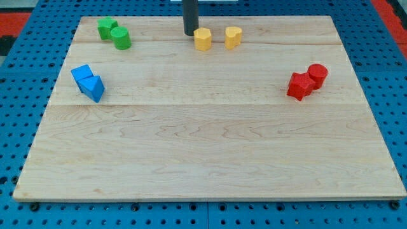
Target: Move your arm towards the top left
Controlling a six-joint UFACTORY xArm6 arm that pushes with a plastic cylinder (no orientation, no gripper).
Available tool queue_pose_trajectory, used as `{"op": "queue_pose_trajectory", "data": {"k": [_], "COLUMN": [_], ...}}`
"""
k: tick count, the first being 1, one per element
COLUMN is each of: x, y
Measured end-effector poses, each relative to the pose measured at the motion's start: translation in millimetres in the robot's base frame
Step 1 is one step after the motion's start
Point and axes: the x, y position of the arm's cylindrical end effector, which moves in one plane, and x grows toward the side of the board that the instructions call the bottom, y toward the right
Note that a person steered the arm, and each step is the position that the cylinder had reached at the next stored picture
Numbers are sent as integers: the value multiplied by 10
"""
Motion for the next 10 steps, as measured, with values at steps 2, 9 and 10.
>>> {"op": "queue_pose_trajectory", "data": {"k": [2,9,10], "x": [20,-536,-522], "y": [136,-1088,-1299]}}
